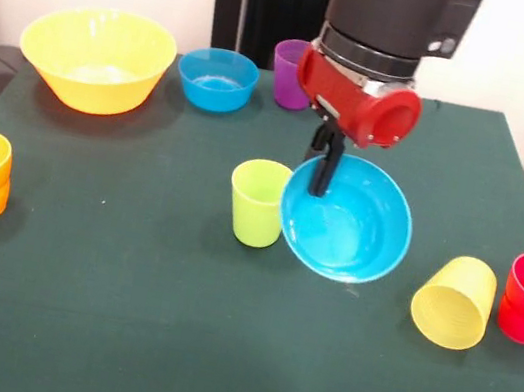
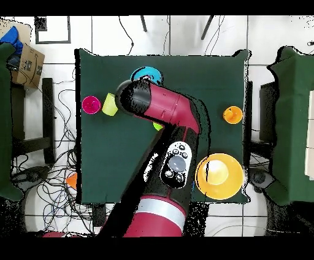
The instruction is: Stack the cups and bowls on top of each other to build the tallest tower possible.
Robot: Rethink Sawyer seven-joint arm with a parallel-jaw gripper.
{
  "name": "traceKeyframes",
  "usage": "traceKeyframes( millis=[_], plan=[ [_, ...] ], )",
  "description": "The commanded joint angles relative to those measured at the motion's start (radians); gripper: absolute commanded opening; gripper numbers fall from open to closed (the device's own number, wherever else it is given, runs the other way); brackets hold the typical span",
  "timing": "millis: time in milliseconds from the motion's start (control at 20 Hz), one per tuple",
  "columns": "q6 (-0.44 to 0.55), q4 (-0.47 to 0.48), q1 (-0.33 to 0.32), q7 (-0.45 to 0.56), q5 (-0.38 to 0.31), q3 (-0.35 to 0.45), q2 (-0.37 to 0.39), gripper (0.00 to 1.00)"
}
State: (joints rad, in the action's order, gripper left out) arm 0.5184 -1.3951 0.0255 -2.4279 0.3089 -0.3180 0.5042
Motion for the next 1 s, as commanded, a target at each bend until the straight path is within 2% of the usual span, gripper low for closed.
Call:
traceKeyframes(
  millis=[50, 200, 500, 800, 1000],
  plan=[
    [-0.028, -0.143, -0.028, 0.184, -0.145, 0.195, 0.006, 0.0],
    [-0.035, -0.17, -0.054, 0.181, -0.17, 0.235, 0.011, 0.0],
    [-0.03, -0.191, -0.048, 0.117, -0.221, 0.234, 0.035, 0.0],
    [-0.055, -0.258, -0.031, 0.056, -0.237, 0.217, 0.12, 0.0],
    [-0.043, -0.299, -0.065, 0.088, -0.25, 0.238, 0.171, 0.0]
  ],
)
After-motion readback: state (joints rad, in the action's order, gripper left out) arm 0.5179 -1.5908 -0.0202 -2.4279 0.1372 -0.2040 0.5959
